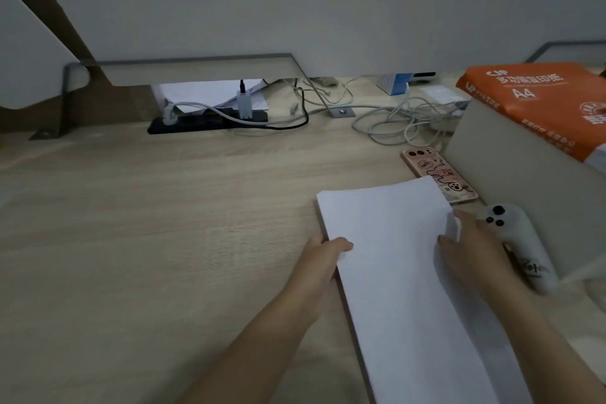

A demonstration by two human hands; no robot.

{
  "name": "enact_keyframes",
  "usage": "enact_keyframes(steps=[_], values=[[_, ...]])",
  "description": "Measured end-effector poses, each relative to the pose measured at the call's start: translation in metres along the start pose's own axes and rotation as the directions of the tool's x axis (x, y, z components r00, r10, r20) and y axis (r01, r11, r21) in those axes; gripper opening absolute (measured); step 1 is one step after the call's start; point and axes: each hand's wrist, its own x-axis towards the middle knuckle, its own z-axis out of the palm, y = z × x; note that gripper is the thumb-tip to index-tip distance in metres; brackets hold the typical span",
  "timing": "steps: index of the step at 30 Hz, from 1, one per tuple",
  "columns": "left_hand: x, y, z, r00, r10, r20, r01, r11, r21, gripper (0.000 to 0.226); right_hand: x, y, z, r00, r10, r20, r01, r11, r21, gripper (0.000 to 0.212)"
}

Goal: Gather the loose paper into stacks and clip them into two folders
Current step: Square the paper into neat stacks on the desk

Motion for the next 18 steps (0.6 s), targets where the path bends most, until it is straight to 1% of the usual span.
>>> enact_keyframes(steps=[2,3,5,7,8,9,11,12,13,14,16,18], values=[[0.005,0.002,-0.002,1.000,-0.004,-0.009,0.005,1.000,0.016,0.052,-0.003,-0.002,0.000,1.000,0.004,0.019,-0.004,1.000,0.006,0.040],[0.009,0.002,-0.003,1.000,-0.014,-0.020,0.014,0.999,0.033,0.054,-0.006,-0.003,0.000,1.000,0.005,0.029,-0.005,1.000,0.012,0.042],[0.015,-0.001,-0.007,0.997,-0.015,-0.071,0.021,0.996,0.089,0.068,-0.010,-0.008,0.001,0.999,-0.011,0.047,0.009,0.999,0.032,0.046],[0.019,-0.006,-0.011,0.987,0.048,-0.153,-0.020,0.983,0.183,0.077,-0.015,-0.012,0.005,0.997,-0.026,0.071,0.023,0.998,0.052,0.049],[0.020,-0.007,-0.013,0.976,0.073,-0.203,-0.027,0.975,0.221,0.076,-0.017,-0.015,0.006,0.996,-0.031,0.082,0.026,0.998,0.063,0.050],[0.020,-0.007,-0.017,0.963,0.103,-0.248,-0.036,0.965,0.260,0.069,-0.020,-0.020,0.008,0.995,-0.038,0.093,0.031,0.997,0.076,0.051],[0.018,-0.004,-0.026,0.925,0.200,-0.323,-0.061,0.918,0.392,0.046,-0.024,-0.028,0.012,0.991,-0.045,0.126,0.028,0.991,0.133,0.052],[0.018,-0.003,-0.034,0.902,0.252,-0.351,-0.072,0.889,0.453,0.041,-0.026,-0.035,0.014,0.988,-0.049,0.146,0.022,0.983,0.180,0.052],[0.018,-0.002,-0.043,0.889,0.279,-0.363,-0.092,0.885,0.456,0.039,-0.028,-0.041,0.017,0.985,-0.056,0.165,0.016,0.972,0.235,0.052],[0.017,-0.001,-0.054,0.891,0.280,-0.357,-0.129,0.910,0.393,0.037,-0.031,-0.049,0.020,0.981,-0.065,0.183,0.007,0.955,0.297,0.052],[0.011,0.003,-0.076,0.908,0.242,-0.343,-0.179,0.962,0.204,0.027,-0.036,-0.065,0.026,0.974,-0.082,0.212,-0.017,0.903,0.429,0.050],[0.007,0.004,-0.103,0.925,0.177,-0.338,-0.172,0.984,0.046,0.032,-0.043,-0.081,0.033,0.965,-0.088,0.249,-0.066,0.833,0.549,0.047]])
